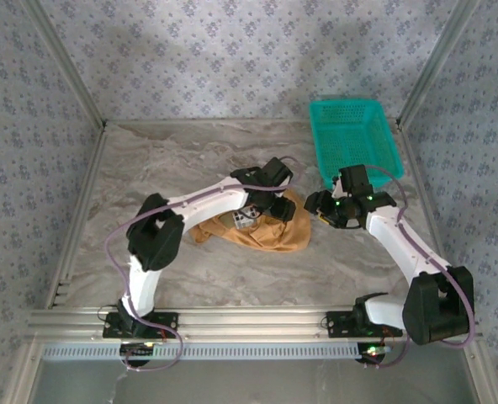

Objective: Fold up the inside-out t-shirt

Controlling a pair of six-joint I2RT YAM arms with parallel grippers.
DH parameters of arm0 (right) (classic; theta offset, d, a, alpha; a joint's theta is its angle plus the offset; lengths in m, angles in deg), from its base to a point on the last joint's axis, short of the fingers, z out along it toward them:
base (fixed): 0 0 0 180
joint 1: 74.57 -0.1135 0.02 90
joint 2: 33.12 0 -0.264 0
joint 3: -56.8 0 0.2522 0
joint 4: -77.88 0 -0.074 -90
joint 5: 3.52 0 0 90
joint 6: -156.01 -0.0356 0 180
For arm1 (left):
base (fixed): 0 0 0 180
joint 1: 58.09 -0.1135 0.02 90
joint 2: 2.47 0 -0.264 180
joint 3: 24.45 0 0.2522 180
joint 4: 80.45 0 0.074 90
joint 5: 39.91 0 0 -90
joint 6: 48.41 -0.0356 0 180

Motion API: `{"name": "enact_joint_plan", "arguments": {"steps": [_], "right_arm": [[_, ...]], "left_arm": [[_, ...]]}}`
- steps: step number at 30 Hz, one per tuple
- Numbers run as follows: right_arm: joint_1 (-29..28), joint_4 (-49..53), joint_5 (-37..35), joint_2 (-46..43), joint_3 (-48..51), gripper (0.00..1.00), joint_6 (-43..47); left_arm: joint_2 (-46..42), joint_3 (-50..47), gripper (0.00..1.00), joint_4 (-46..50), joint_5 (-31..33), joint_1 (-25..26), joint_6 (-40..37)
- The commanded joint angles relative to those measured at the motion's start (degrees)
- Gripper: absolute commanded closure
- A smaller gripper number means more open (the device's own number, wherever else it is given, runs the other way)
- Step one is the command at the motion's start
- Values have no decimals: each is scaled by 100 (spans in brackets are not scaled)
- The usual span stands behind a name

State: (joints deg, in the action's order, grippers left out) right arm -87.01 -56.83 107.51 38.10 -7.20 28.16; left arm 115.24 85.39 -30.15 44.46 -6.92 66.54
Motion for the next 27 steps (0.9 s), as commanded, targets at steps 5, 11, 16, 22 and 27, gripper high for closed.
{"name": "enact_joint_plan", "arguments": {"steps": [5,11,16,22,27], "right_arm": [[-41,-196,164,-73,135,44,-46],[-457,-719,120,671,75,44,-243],[-937,-1106,39,1636,-432,43,-412],[-853,-1308,-348,2856,-762,100,-474],[-467,-1199,-730,2818,-335,100,-265]], "left_arm": [[547,641,77,1184,862,96,-157],[4,629,100,1223,1016,82,-113],[-449,668,100,1189,814,81,-113],[-1182,437,100,1065,325,-117,-31],[-2357,-523,100,506,-158,-792,226]]}}
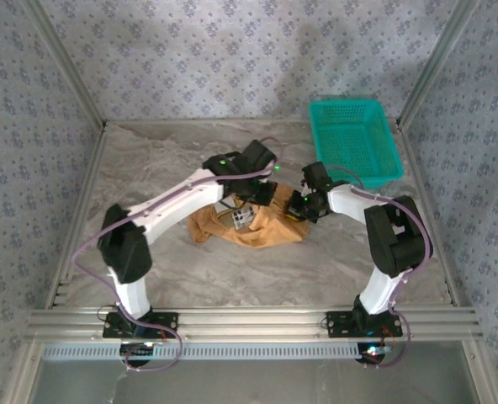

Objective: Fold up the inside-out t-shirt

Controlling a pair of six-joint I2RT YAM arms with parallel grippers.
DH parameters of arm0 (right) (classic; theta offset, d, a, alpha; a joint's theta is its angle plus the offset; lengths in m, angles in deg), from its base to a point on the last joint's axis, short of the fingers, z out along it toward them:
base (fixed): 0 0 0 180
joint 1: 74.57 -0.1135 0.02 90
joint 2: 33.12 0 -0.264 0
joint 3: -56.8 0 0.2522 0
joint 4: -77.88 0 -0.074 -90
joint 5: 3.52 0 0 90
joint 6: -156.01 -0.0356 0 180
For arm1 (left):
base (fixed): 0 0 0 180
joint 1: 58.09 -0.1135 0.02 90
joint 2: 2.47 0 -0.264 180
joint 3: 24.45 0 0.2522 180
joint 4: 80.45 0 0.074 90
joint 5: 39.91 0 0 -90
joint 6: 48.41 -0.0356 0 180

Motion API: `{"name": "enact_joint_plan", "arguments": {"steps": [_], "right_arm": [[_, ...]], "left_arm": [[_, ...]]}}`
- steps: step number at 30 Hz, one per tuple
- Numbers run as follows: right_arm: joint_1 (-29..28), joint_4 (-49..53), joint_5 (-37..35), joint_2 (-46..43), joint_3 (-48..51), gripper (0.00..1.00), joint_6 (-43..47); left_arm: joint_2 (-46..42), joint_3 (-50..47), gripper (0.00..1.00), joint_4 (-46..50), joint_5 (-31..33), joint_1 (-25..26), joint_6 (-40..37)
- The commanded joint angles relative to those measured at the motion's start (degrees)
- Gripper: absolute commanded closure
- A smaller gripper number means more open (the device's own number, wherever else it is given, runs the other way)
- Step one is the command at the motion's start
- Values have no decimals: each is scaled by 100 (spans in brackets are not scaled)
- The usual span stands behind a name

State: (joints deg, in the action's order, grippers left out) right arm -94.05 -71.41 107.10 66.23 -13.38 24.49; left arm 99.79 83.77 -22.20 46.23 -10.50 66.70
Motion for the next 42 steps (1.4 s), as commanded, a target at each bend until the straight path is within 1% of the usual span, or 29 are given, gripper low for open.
{"name": "enact_joint_plan", "arguments": {"steps": [1,3,5,6,7,9,15,17,18,19,21,22,23,27,30,32,35,36,38,40,42], "right_arm": [[259,286,-744,-47,341,100,129],[241,331,-826,-158,425,100,177],[179,450,-949,-251,426,100,234],[150,506,-996,-289,390,100,260],[108,594,-1036,-337,357,100,300],[-7,773,-1151,-458,276,100,373],[-415,1362,-1435,-1018,-61,100,499],[-531,1510,-1534,-1208,-167,100,499],[-623,1604,-1609,-1343,-242,96,497],[-676,1633,-1646,-1430,-279,94,504],[-788,1670,-1686,-1577,-346,78,496],[-830,1635,-1658,-1625,-373,72,504],[-836,1581,-1566,-1634,-389,69,499],[-791,1627,-1508,-1539,-474,68,483],[-733,1564,-1432,-1561,-435,67,393],[-711,1531,-1389,-1569,-439,66,332],[-681,1408,-1303,-1557,-448,60,235],[-680,1341,-1263,-1534,-457,59,200],[-682,1224,-1167,-1421,-490,55,136],[-688,1090,-1006,-1224,-535,54,54],[-734,833,-831,-971,-529,52,-88]], "left_arm": [[-1007,-637,99,-476,-413,-576,268],[-1264,-1118,96,-899,-595,-779,395],[-1322,-1484,89,-1180,-898,-893,501],[-1302,-1585,86,-1253,-1018,-909,525],[-1274,-1697,80,-1296,-1077,-910,552],[-1274,-1937,77,-1435,-1142,-910,604],[-1392,-2439,78,-1693,-1140,-901,689],[-1402,-2526,73,-1707,-1073,-905,689],[-1394,-2575,65,-1705,-1031,-902,680],[-1388,-2609,62,-1723,-1013,-903,687],[-1372,-2660,54,-1830,-995,-904,704],[-1354,-2654,53,-1887,-970,-910,722],[-1317,-2618,51,-1947,-967,-910,739],[-980,-2223,47,-2168,-1074,-841,885],[-491,-1791,46,-2010,-962,-692,888],[-120,-1529,50,-1854,-933,-617,882],[348,-1287,62,-1682,-910,-546,882],[441,-1278,68,-1656,-894,-533,895],[497,-1288,85,-1589,-837,-532,916],[368,-1356,100,-1531,-713,-532,935],[102,-1463,100,-1523,-582,-532,978]]}}
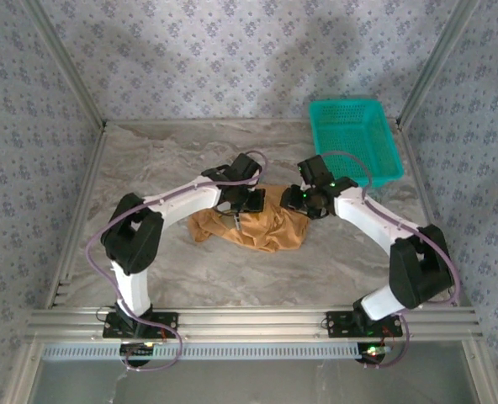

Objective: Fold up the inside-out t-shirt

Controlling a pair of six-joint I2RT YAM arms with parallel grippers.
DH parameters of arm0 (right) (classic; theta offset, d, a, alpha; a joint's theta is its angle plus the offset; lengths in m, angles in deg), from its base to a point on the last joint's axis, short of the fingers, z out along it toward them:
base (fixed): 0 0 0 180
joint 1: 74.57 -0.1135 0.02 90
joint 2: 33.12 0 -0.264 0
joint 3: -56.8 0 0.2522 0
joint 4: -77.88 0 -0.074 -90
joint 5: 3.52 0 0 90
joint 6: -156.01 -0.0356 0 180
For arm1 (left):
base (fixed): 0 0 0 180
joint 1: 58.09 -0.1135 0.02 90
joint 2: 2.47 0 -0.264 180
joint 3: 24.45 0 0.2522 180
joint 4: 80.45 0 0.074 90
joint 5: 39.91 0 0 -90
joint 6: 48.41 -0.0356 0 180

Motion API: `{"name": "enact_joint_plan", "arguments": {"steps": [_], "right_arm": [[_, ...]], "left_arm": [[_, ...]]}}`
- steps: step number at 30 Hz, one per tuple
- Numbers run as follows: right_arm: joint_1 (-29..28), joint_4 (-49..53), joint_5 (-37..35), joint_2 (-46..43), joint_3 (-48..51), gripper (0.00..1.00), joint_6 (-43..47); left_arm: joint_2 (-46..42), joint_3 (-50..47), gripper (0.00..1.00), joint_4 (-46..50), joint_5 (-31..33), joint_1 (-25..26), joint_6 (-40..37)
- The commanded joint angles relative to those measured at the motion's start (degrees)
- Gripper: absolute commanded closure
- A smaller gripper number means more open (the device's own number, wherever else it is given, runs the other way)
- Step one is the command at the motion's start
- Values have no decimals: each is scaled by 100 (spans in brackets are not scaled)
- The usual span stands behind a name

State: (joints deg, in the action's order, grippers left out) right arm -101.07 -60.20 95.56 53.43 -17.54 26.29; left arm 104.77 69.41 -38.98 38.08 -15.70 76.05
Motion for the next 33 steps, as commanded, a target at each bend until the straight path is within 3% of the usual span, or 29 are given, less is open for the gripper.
{"name": "enact_joint_plan", "arguments": {"steps": [1,6,7,9,10,11,17,23,24,26,27,29,33], "right_arm": [[-56,-473,468,504,-121,51,-355],[-261,-1371,980,1506,-157,52,-877],[-293,-1478,932,1656,-164,61,-927],[-304,-1440,726,1773,-131,89,-942],[-293,-1397,588,1742,-57,98,-920],[-269,-1335,439,1639,59,100,-870],[-88,-892,-147,743,651,100,-511],[-376,-302,-268,258,533,100,-118],[-458,-140,-325,212,458,96,-69],[-619,117,-504,74,345,67,-11],[-706,226,-618,-2,299,61,-1],[-848,320,-729,-140,265,55,-8],[-1080,158,-625,-196,274,55,-100]], "left_arm": [[-544,-72,100,173,296,-12,61],[-1269,-334,100,127,482,83,164],[-1415,-420,100,91,498,121,189],[-1709,-670,100,9,504,174,264],[-1886,-853,100,-34,527,195,311],[-2078,-1063,100,-88,554,197,364],[-2981,-2816,100,-973,692,284,881],[-2716,-3556,100,-1810,669,686,1217],[-2625,-3516,100,-1821,676,750,1207],[-2535,-3443,100,-1804,700,797,1200],[-2532,-3423,100,-1795,716,806,1195],[-2568,-3389,100,-1733,793,804,1169],[-2685,-3254,100,-1513,945,797,1048]]}}
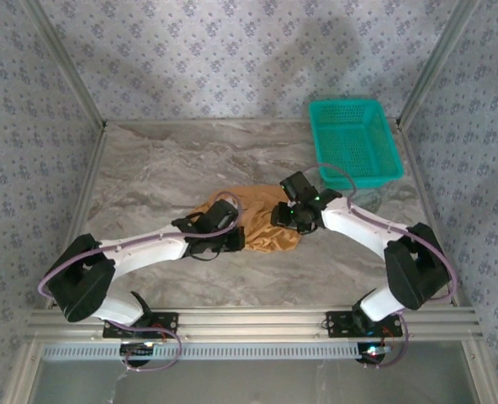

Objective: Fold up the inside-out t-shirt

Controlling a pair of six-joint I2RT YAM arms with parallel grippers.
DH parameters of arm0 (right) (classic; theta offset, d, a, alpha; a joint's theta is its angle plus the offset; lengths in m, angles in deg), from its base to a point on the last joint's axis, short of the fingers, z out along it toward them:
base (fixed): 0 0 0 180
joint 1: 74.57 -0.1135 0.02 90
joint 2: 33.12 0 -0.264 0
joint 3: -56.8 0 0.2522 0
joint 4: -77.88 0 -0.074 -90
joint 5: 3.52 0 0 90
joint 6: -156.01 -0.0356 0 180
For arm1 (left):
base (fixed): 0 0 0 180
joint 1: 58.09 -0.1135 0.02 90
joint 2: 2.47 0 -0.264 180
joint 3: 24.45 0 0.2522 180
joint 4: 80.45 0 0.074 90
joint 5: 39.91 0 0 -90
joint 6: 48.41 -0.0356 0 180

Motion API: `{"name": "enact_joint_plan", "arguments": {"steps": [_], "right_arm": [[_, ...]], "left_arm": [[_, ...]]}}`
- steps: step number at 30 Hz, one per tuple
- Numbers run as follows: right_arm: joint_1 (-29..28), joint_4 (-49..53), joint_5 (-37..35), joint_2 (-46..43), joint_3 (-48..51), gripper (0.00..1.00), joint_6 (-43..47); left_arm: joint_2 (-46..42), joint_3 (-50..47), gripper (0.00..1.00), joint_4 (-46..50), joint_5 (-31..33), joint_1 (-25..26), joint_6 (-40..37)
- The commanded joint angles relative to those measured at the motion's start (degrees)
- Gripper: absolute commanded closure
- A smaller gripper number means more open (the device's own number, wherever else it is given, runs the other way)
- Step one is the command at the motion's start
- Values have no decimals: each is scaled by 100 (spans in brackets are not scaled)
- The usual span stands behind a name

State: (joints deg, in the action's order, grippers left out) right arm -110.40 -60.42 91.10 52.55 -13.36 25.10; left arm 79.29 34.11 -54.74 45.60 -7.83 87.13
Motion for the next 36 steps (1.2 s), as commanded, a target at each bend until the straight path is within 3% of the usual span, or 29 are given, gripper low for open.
{"name": "enact_joint_plan", "arguments": {"steps": [1,8,11,13,17,20,26,29,31,33,36], "right_arm": [[-177,98,-120,-40,-153,55,-9],[-179,-612,244,1047,-505,58,-259],[-114,-442,279,1418,-883,91,-220],[-76,-293,252,1260,-969,100,-124],[28,593,306,511,-1388,100,324],[286,1067,873,-93,-1486,100,438],[941,1074,1919,-1046,-1359,100,435],[1110,873,1998,-1029,-1243,100,439],[1200,694,1761,-772,-1242,85,436],[1221,700,1155,-339,-1075,65,620],[1112,800,722,-28,-1051,62,649]], "left_arm": [[-158,307,100,105,218,10,-78],[-226,345,100,168,242,3,-66],[-284,358,100,180,256,-74,-45],[-321,425,100,201,224,-214,-74],[-257,677,100,303,130,-651,-273],[-158,847,100,329,45,-1037,-458],[-117,1081,100,412,13,-1414,-625],[-73,1095,100,215,-183,-1402,-502],[7,1093,100,64,-290,-1371,-421],[120,1075,100,-115,-371,-1290,-308],[306,1095,100,-295,-455,-1166,-196]]}}
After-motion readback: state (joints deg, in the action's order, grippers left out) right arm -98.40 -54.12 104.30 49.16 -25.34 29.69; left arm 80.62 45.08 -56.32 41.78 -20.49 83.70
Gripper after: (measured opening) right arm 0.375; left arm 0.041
